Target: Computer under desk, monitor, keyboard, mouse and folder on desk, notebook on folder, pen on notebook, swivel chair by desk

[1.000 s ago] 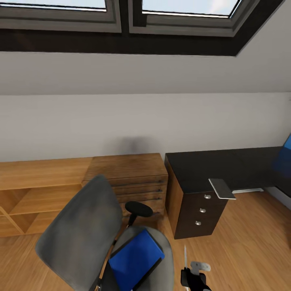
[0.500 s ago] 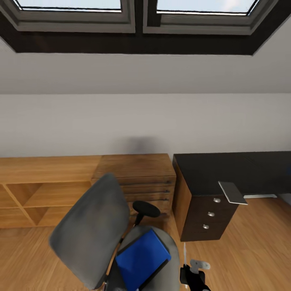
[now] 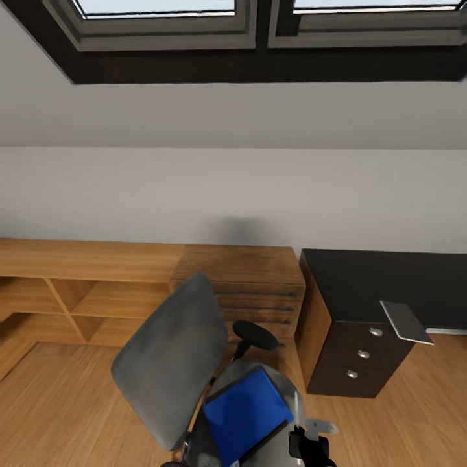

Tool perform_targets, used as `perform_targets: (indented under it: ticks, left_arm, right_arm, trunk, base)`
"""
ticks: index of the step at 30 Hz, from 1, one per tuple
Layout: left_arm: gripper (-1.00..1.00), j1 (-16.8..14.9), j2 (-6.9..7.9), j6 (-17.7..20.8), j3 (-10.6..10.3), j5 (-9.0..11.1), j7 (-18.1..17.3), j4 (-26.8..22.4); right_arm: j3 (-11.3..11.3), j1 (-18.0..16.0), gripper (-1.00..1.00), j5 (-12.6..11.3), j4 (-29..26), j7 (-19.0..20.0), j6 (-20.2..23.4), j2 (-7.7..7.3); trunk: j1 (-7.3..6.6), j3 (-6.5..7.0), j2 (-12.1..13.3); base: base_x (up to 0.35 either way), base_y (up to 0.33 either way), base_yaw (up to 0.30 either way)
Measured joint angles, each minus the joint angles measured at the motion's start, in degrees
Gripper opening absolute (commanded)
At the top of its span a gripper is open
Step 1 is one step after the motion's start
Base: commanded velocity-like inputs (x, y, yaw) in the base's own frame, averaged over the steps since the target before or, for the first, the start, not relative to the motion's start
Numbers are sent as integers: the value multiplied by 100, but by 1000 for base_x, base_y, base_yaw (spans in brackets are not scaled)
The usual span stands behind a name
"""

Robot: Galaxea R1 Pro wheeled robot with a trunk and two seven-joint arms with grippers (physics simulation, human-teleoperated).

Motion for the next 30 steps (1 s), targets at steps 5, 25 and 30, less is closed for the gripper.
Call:
perform_targets:
  ticks: [5,25,30]
  left_arm:
    - [100,-3,0,-3,-2,-6,-1,0]
    - [100,-4,0,-28,-9,-10,-1,-1]
    - [100,-6,0,-32,-12,-10,-3,-2]
  right_arm:
    - [0,1,-100,0,9,0,0,-4]
    - [0,1,-100,1,21,0,-1,5]
    - [0,1,-100,1,22,0,-1,4]
  trunk:
    - [1,-21,0]
    - [0,-31,0]
    - [-2,-31,0]
  base:
    - [-98,-94,90]
    - [-102,-199,8]
    - [125,-161,0]
